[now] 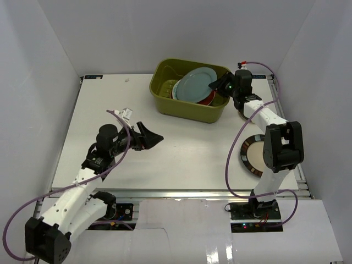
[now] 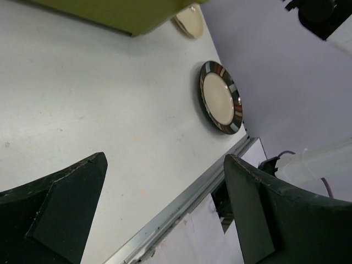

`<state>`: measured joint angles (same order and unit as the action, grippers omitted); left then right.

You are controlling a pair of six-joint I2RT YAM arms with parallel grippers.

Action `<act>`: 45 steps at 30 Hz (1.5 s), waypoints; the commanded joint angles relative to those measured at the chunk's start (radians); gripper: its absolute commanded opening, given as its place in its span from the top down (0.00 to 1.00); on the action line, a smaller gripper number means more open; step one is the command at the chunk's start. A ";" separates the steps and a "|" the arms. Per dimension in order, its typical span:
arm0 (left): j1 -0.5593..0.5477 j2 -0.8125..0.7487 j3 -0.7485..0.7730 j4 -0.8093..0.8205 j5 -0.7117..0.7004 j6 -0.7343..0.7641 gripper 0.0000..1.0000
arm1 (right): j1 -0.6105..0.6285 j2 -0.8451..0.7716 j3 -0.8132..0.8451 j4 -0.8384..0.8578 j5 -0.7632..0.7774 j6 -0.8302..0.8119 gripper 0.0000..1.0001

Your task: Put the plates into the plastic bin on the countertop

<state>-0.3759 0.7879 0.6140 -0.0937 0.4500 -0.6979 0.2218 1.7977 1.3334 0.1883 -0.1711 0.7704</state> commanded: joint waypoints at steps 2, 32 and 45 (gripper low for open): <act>-0.067 0.066 -0.034 0.072 -0.014 -0.031 0.02 | 0.002 0.017 0.084 0.021 0.019 -0.068 0.56; -0.741 0.956 0.424 0.204 -0.396 -0.009 0.11 | 0.156 -0.484 -0.030 -0.238 0.276 -0.441 0.12; -0.753 1.388 0.792 0.290 -0.306 -0.084 0.15 | 0.152 -1.215 -0.603 -0.187 0.303 -0.303 0.28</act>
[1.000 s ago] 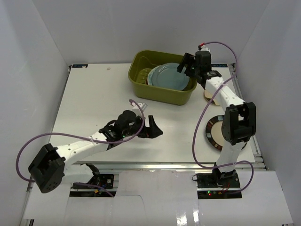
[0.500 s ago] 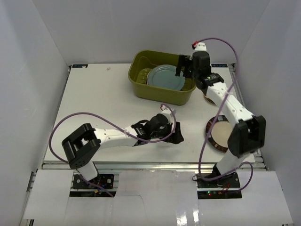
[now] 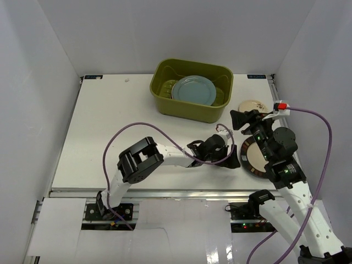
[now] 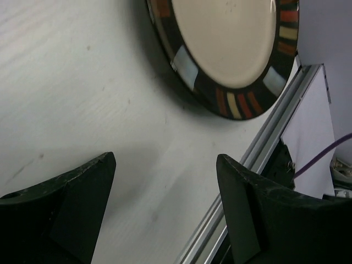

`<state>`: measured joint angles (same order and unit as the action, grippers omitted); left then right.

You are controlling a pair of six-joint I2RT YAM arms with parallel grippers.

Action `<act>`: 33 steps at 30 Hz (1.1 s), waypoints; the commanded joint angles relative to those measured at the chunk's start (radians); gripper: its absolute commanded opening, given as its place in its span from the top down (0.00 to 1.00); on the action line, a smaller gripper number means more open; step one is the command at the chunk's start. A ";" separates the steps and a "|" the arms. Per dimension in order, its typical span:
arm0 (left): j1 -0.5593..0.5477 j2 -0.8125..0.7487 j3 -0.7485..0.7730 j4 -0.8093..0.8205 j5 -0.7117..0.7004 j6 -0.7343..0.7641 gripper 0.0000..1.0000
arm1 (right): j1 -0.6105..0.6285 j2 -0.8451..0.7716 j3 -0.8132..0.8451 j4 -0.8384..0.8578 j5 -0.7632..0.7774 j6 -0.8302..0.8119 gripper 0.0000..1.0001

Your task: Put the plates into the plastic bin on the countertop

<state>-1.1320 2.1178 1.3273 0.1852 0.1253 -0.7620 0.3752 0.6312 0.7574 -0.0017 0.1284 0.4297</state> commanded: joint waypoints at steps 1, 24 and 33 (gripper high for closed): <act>0.003 0.085 0.107 0.008 0.017 -0.026 0.14 | -0.001 -0.057 -0.032 -0.026 -0.009 0.043 0.28; 0.052 0.177 0.066 0.207 0.031 -0.125 1.00 | -0.004 -0.206 -0.061 -0.047 -0.064 0.086 0.28; 0.095 -0.316 -0.220 0.283 0.114 -0.088 1.00 | -0.004 -0.254 0.039 -0.092 -0.053 0.086 0.29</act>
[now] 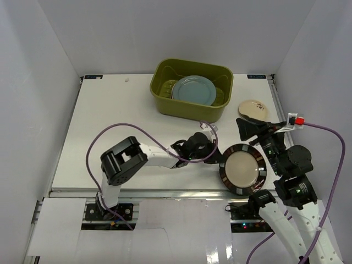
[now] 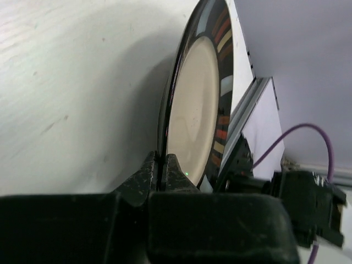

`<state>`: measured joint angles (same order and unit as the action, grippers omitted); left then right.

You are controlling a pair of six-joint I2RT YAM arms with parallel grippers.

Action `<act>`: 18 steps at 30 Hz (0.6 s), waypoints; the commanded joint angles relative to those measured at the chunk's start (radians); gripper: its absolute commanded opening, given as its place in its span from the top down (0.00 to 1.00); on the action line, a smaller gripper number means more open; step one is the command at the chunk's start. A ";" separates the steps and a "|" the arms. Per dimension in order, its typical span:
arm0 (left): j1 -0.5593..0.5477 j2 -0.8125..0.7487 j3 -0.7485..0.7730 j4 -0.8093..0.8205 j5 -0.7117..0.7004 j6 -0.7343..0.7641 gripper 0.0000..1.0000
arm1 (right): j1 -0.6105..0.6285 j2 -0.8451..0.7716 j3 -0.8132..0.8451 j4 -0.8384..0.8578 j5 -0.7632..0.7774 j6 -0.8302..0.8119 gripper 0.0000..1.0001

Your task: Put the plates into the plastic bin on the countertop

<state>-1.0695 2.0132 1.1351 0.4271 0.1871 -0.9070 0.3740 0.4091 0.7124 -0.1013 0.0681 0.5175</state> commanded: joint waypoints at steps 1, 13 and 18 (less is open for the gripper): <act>0.051 -0.252 -0.028 0.045 0.052 0.051 1.00 | -0.003 -0.032 0.094 0.005 0.013 -0.004 0.29; 0.408 -0.458 0.159 -0.028 0.241 -0.017 1.00 | -0.001 -0.046 0.116 -0.023 0.070 -0.017 0.29; 0.578 -0.340 0.297 -0.117 0.207 -0.021 1.00 | -0.001 -0.032 0.104 -0.024 0.070 -0.028 0.29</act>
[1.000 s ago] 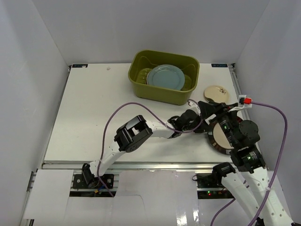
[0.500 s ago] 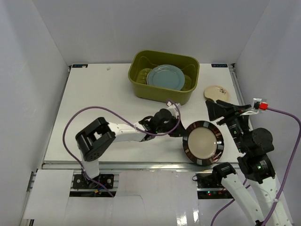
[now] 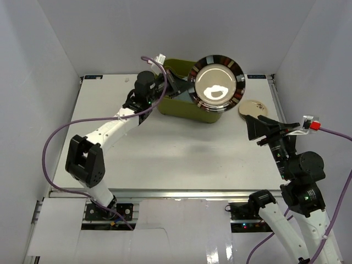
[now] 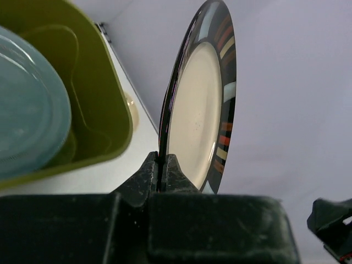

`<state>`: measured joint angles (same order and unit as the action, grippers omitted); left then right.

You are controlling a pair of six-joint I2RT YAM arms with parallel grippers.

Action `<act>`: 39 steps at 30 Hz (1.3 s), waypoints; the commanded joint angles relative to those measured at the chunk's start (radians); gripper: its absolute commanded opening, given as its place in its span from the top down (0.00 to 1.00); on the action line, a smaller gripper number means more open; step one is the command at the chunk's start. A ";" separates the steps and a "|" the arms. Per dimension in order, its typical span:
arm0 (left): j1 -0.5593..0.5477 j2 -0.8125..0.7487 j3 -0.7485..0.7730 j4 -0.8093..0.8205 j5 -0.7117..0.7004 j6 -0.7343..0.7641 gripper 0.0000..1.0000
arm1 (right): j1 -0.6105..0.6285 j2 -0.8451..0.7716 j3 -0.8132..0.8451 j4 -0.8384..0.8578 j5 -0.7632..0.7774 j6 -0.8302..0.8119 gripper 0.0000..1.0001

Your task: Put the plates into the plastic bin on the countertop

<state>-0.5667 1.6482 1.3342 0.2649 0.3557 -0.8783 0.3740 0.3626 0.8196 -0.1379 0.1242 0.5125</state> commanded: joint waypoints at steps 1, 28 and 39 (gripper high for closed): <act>0.099 0.053 0.156 0.030 0.048 -0.057 1.00 | -0.001 0.021 -0.007 0.012 0.011 -0.023 0.29; 0.203 0.418 0.457 -0.354 -0.030 0.136 0.60 | -0.001 0.134 -0.160 0.026 0.072 0.012 0.29; 0.195 0.395 0.529 -0.530 -0.173 0.349 0.02 | -0.058 0.330 -0.235 0.126 0.203 0.073 0.26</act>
<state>-0.3733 2.1490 1.8099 -0.1989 0.2531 -0.6331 0.3470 0.6514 0.5934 -0.0956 0.2543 0.5549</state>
